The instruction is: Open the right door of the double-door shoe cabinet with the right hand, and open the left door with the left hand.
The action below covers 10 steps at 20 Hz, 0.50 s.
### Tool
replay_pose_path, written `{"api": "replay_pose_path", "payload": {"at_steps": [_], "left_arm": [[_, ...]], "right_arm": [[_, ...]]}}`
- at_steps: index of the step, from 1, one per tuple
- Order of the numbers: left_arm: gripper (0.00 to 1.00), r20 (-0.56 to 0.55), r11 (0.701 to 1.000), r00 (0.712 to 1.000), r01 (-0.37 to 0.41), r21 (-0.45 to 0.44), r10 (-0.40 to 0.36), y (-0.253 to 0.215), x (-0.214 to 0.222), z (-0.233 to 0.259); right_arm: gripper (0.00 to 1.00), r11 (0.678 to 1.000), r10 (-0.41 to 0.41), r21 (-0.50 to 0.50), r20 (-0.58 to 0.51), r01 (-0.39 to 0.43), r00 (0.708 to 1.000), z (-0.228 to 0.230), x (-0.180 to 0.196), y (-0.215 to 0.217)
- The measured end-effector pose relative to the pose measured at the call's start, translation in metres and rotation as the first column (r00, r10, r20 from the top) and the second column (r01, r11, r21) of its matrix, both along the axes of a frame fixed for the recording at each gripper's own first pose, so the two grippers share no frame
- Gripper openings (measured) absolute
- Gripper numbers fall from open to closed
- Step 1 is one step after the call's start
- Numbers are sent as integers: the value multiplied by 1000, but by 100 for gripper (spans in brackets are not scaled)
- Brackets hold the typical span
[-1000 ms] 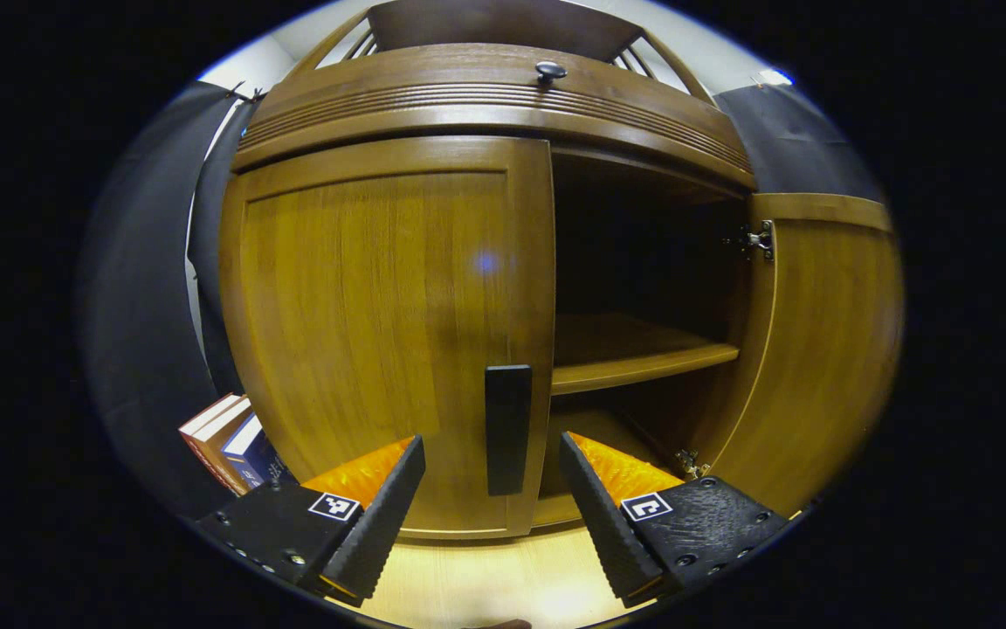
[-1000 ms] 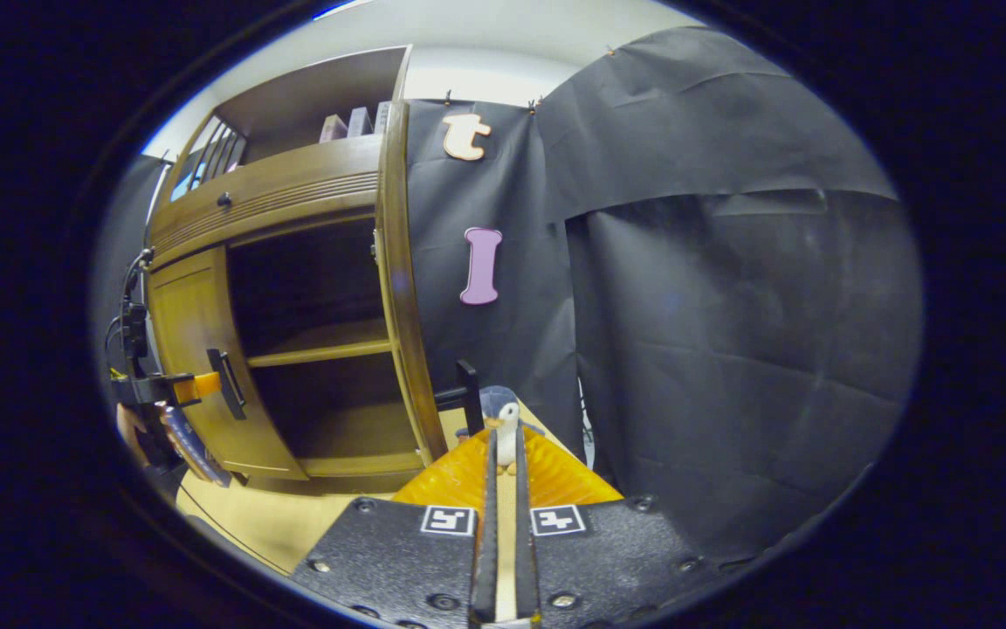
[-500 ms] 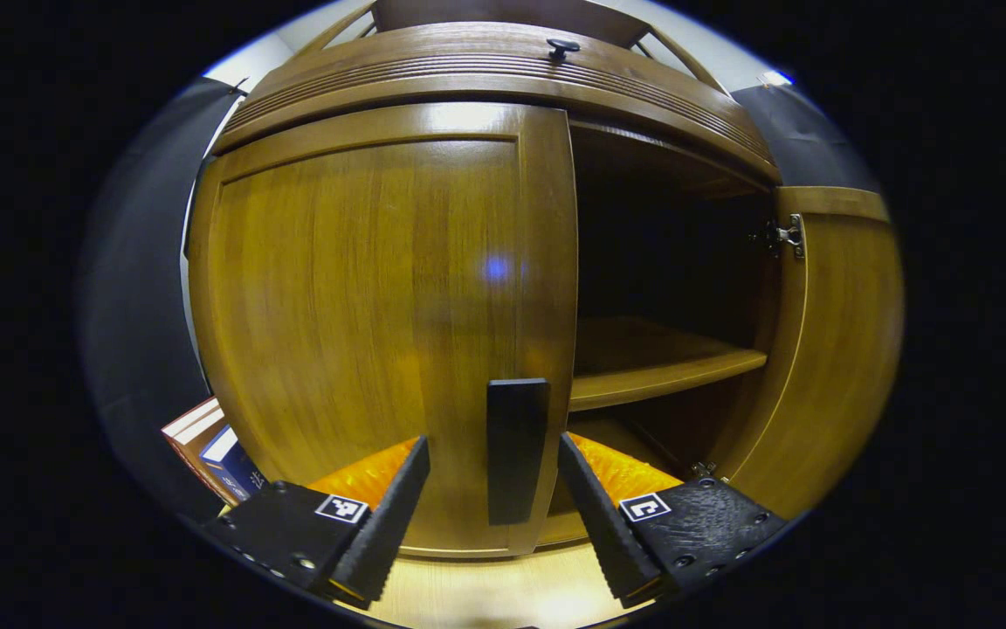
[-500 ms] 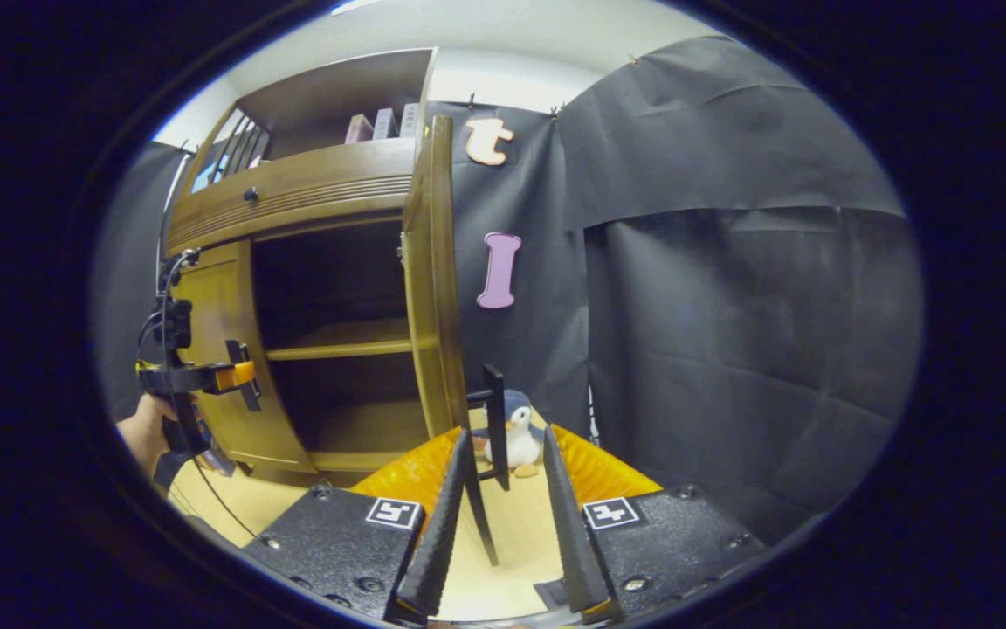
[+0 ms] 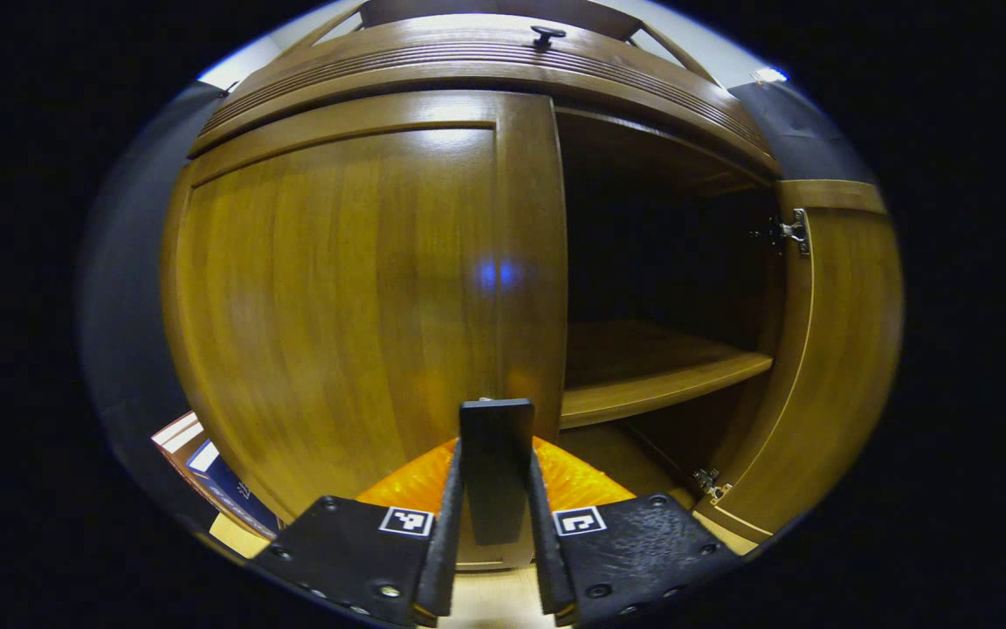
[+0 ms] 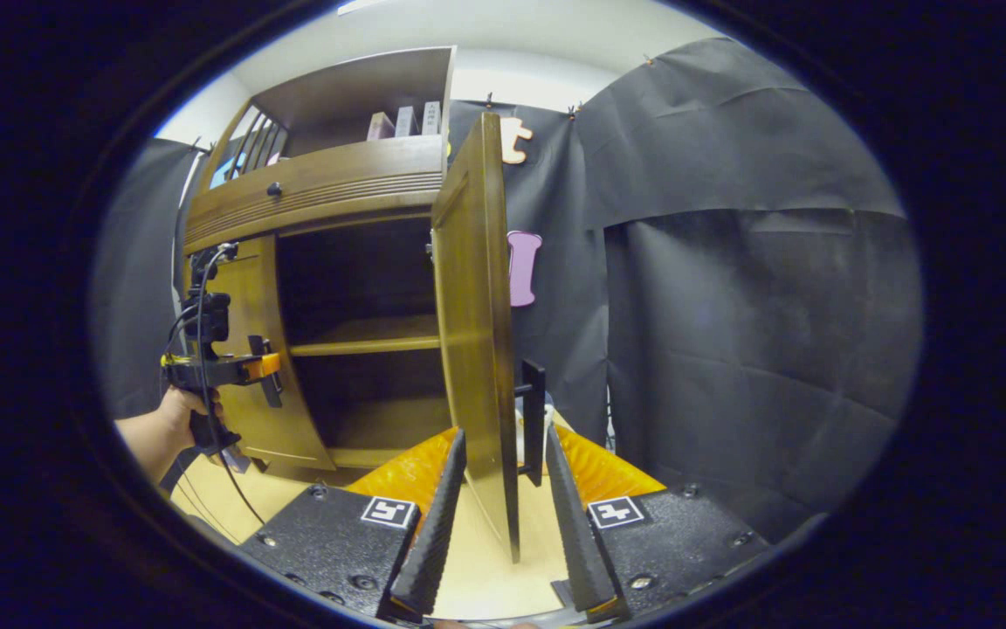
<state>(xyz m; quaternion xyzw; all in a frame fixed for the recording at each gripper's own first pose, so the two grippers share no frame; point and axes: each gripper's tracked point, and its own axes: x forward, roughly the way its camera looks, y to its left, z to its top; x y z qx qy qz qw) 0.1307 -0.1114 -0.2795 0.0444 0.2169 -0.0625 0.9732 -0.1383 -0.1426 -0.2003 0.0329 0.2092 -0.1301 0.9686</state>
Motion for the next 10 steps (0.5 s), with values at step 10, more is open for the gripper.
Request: {"api": "replay_pose_path", "payload": {"at_steps": [10], "left_arm": [[28,-38,999,999,23,-35,-25,0,-4,-3]], "right_arm": [[59,996,85,26,-15,-84,996,-6,11,34]]}}
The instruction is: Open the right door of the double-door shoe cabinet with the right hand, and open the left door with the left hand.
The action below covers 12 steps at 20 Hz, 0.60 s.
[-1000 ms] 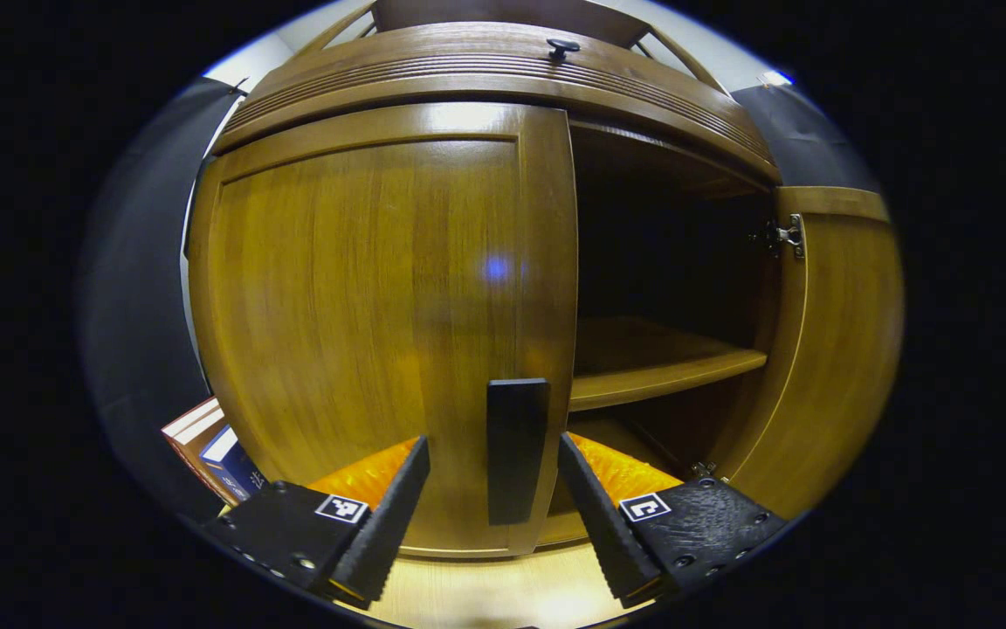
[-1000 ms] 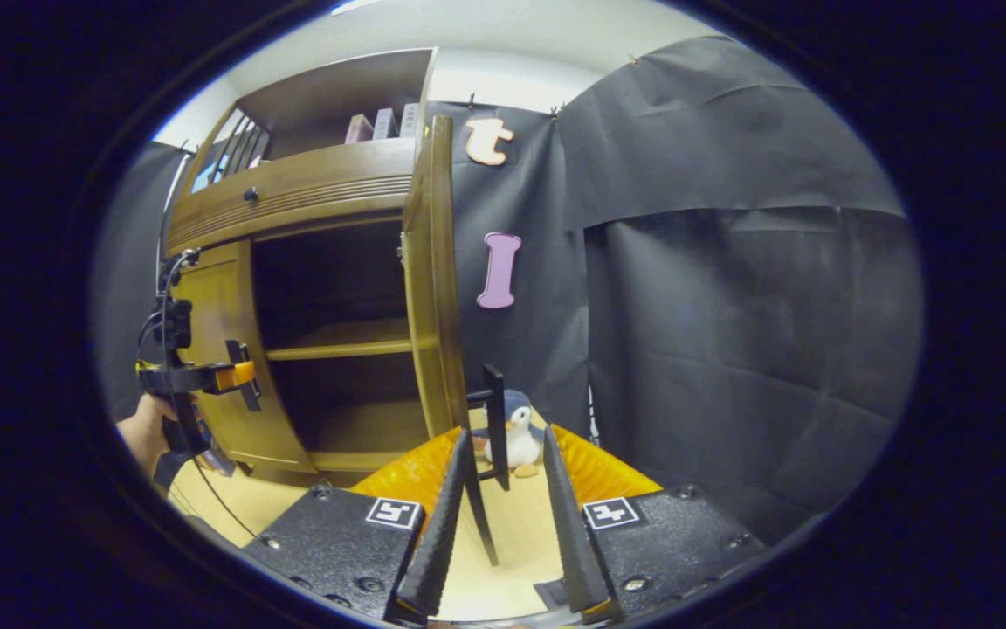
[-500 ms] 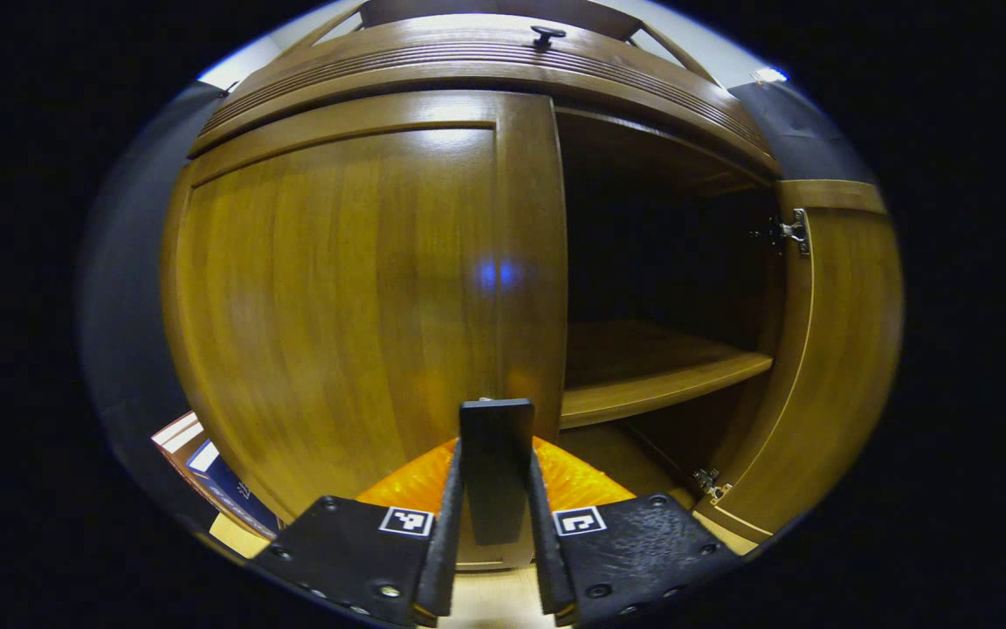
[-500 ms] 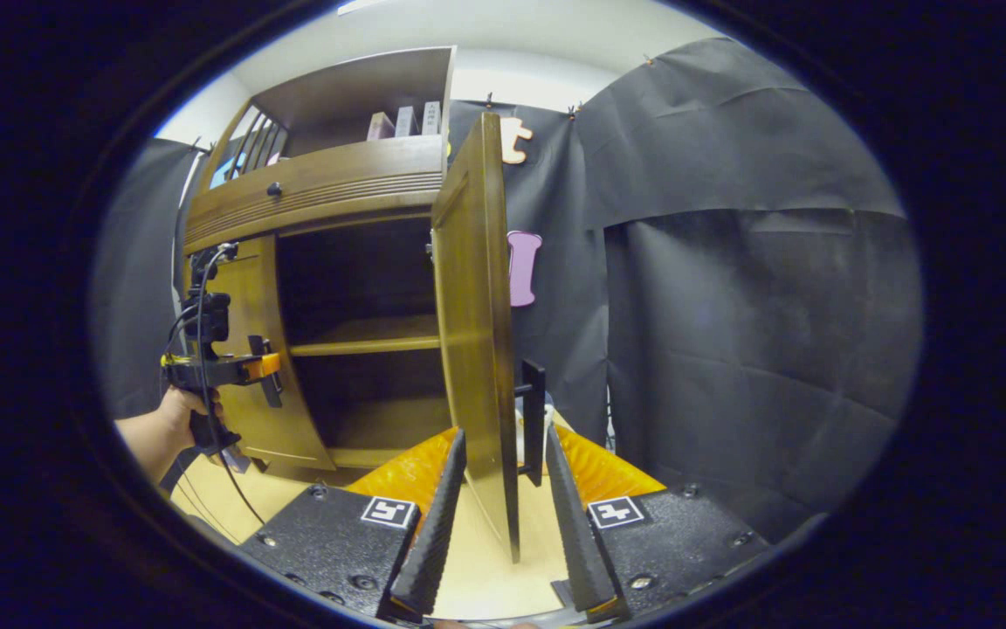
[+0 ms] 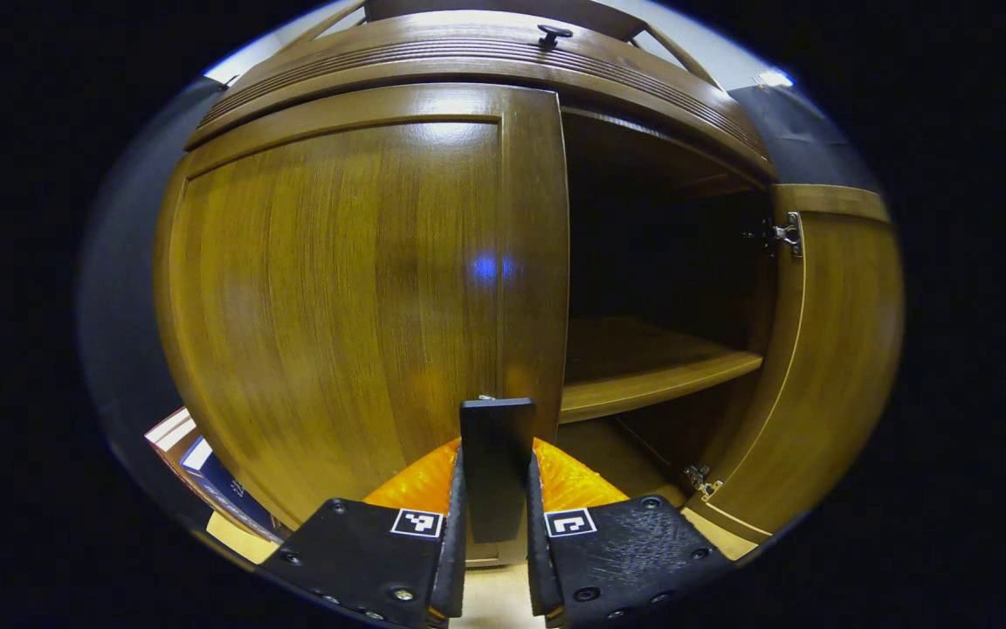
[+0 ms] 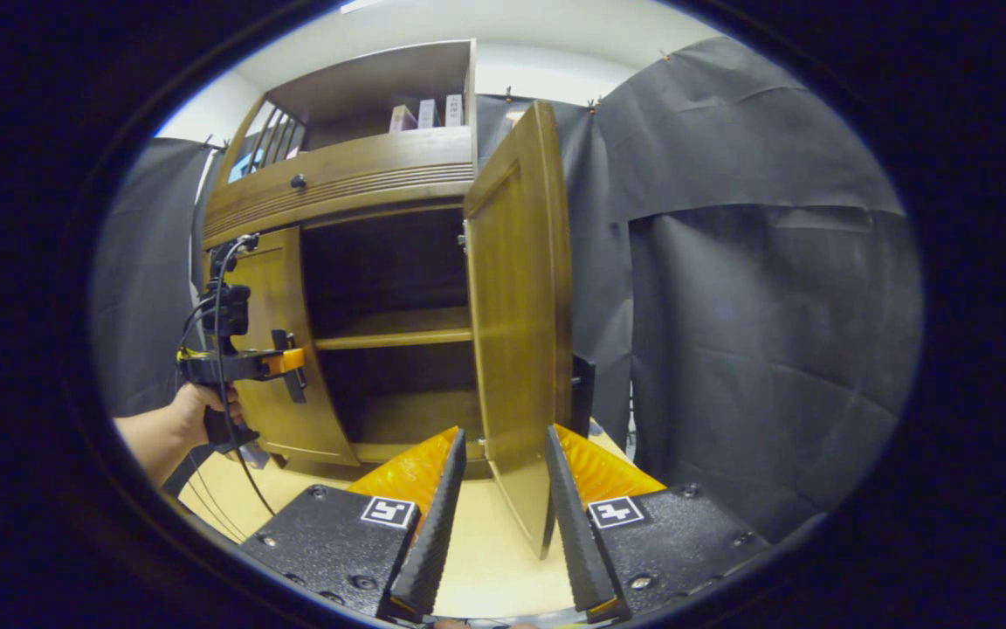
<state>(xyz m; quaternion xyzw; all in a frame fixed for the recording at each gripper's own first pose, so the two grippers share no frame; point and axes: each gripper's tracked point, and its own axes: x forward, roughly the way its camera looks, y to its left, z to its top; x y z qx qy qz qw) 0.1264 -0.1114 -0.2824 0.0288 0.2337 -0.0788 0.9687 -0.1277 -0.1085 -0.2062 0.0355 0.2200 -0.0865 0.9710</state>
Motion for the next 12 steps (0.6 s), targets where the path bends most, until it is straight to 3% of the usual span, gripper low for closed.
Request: {"api": "replay_pose_path", "payload": {"at_steps": [11,12], "left_arm": [[28,-35,999,999,-27,-25,26,11,-52,12],[36,-36,999,999,-31,-31,30,13,-56,13]], "right_arm": [[60,996,94,5,-9,-94,996,-9,11,26],[60,995,102,8,-12,-102,995,-11,12,29]]}}
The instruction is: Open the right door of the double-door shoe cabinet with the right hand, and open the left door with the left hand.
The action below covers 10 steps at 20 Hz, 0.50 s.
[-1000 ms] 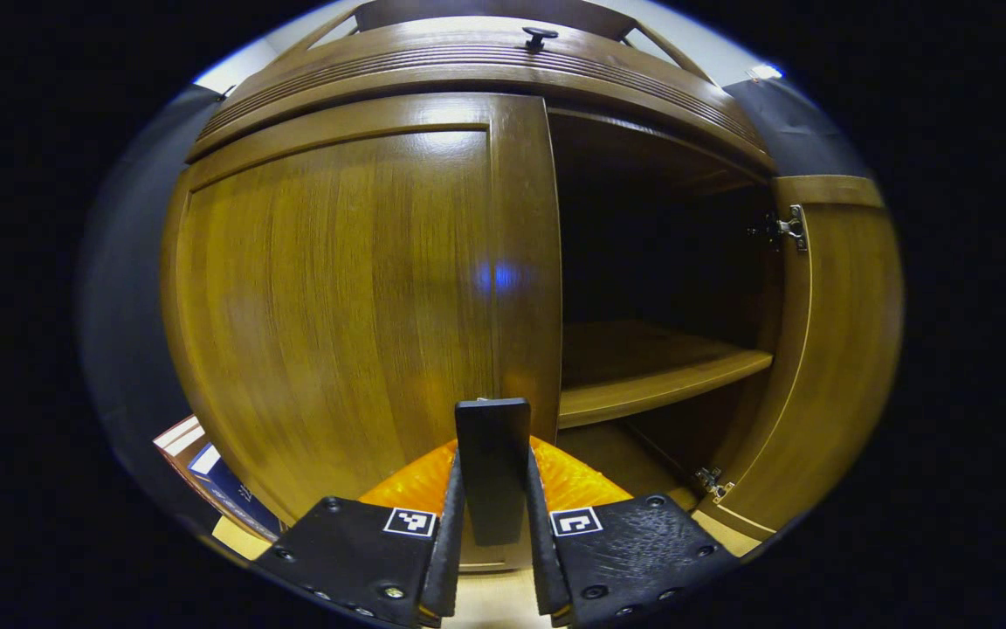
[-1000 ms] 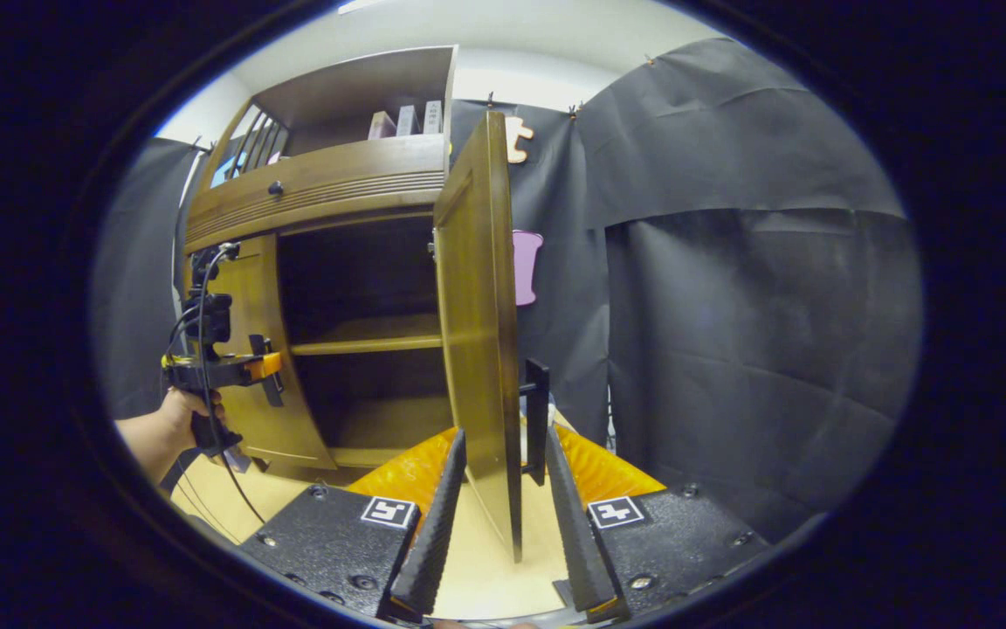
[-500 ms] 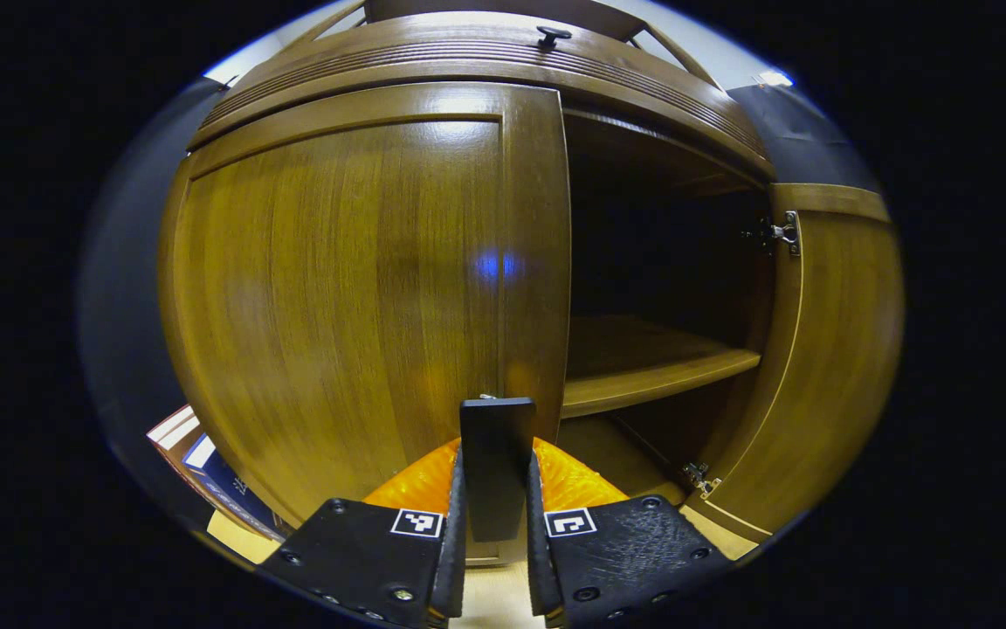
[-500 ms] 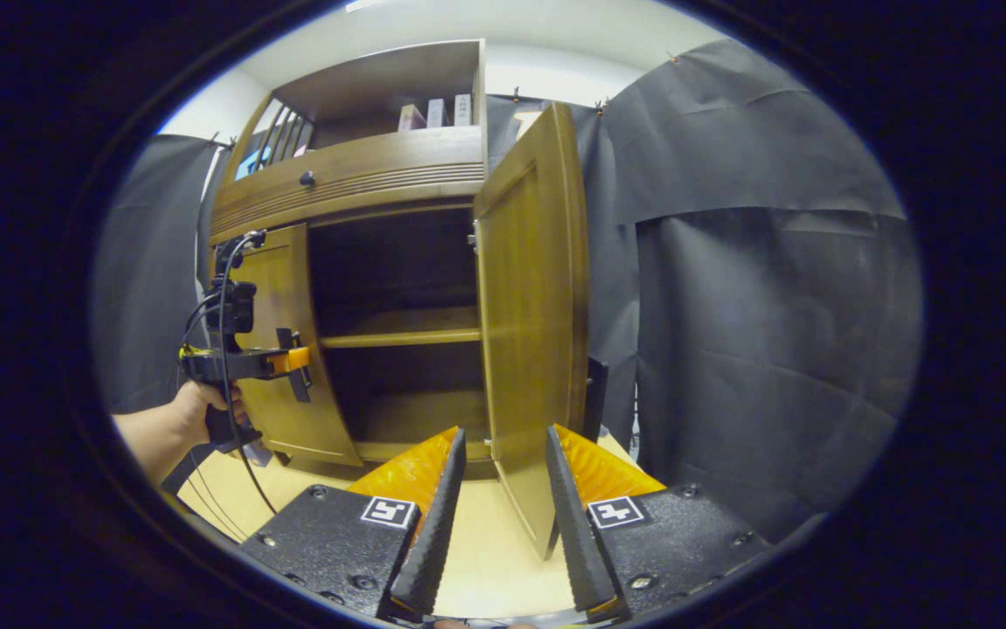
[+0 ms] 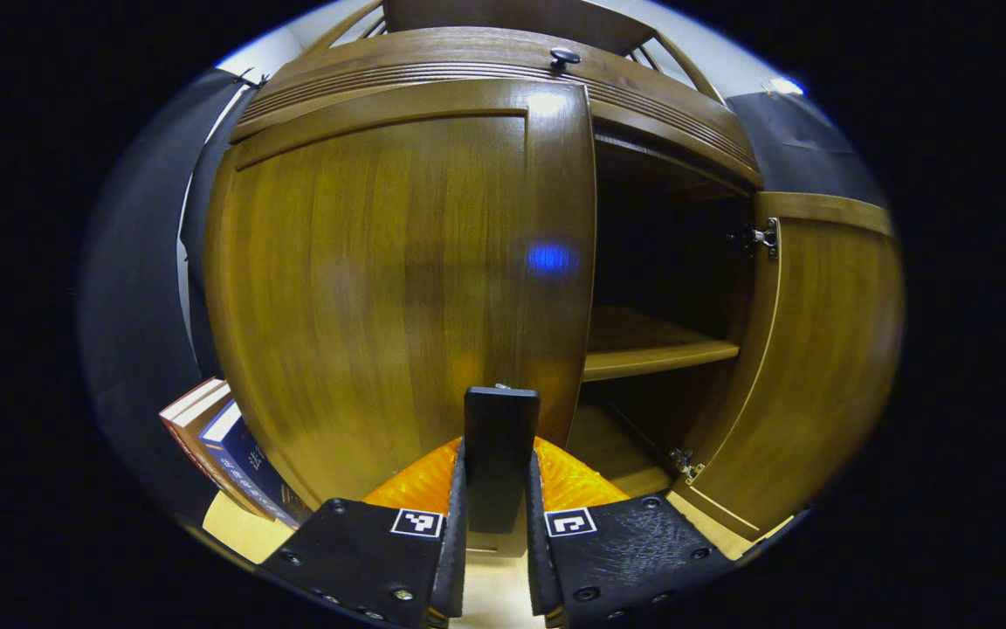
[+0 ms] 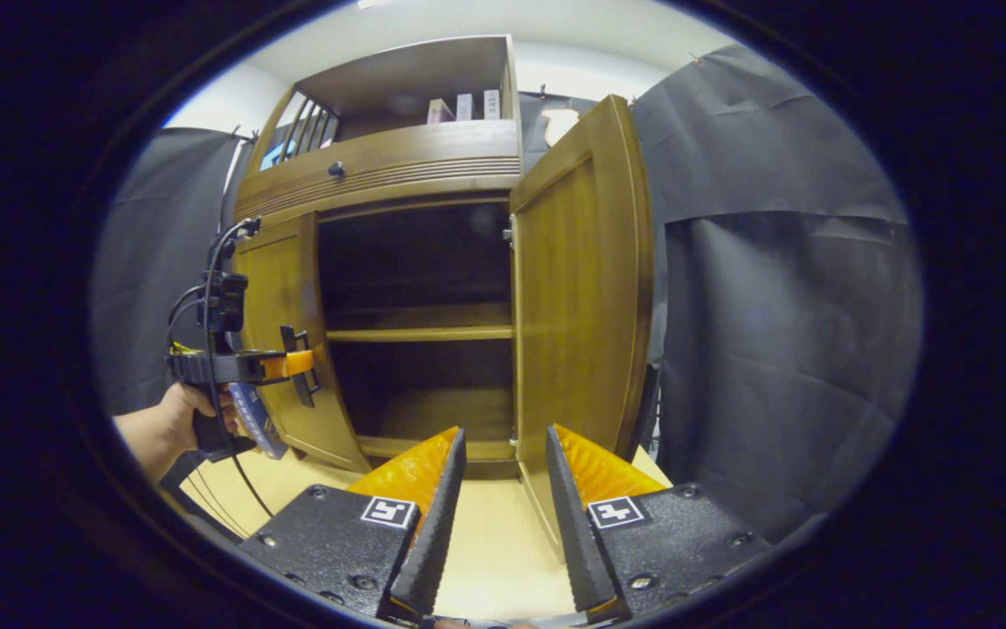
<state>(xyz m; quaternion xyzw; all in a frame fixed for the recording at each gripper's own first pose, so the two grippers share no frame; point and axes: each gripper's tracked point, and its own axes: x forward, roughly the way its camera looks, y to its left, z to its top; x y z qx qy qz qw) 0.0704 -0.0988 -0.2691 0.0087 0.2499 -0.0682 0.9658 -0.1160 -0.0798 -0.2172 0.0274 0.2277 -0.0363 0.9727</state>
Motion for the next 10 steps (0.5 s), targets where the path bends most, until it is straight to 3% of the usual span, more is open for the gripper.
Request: {"api": "replay_pose_path", "payload": {"at_steps": [10], "left_arm": [[36,-1,1000,1000,-25,-7,25,21,-43,14]], "right_arm": [[59,995,102,2,-8,-102,995,-9,19,33]]}}
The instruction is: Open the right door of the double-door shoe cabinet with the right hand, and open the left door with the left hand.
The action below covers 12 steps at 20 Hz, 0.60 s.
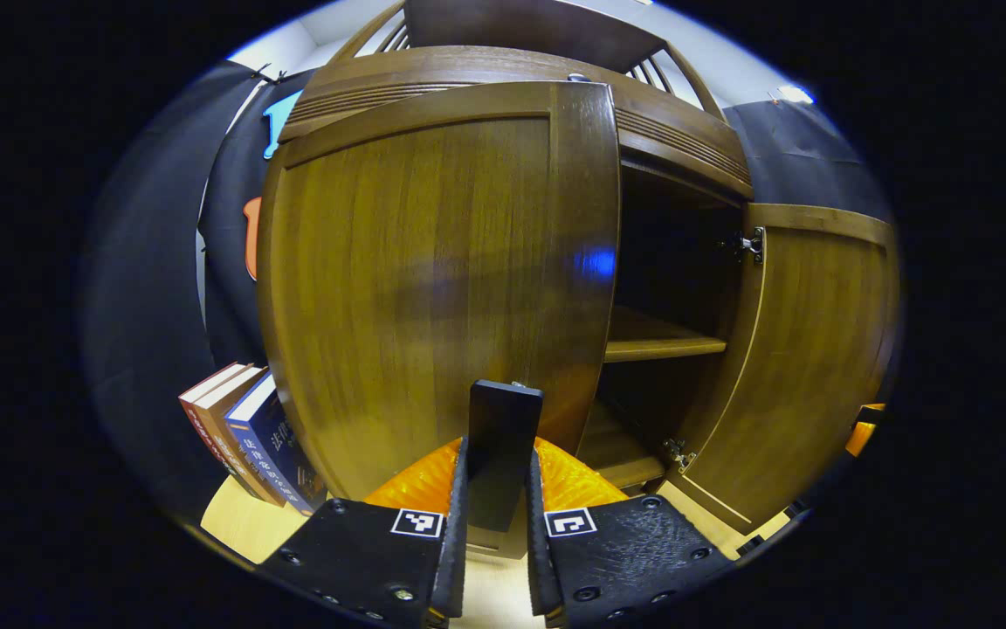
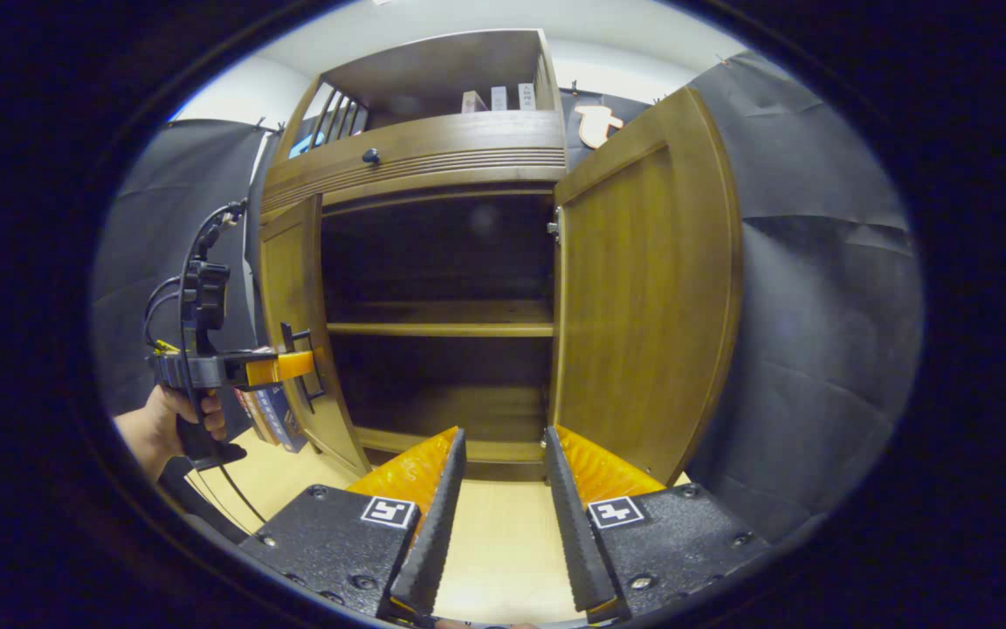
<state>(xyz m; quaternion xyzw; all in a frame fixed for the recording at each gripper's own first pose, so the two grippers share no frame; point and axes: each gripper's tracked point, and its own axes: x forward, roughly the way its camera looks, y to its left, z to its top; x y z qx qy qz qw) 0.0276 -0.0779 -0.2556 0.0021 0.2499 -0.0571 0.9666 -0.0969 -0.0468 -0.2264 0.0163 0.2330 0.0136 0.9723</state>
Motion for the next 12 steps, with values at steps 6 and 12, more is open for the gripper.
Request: {"api": "replay_pose_path", "payload": {"at_steps": [6,12], "left_arm": [[28,-2,999,1000,-20,31,20,19,-27,9],[28,-7,998,999,-47,39,47,36,-48,15]], "right_arm": [[58,1000,21,18,-11,-21,1000,-8,15,15],[59,998,33,60,-5,-32,999,-10,28,30]]}}
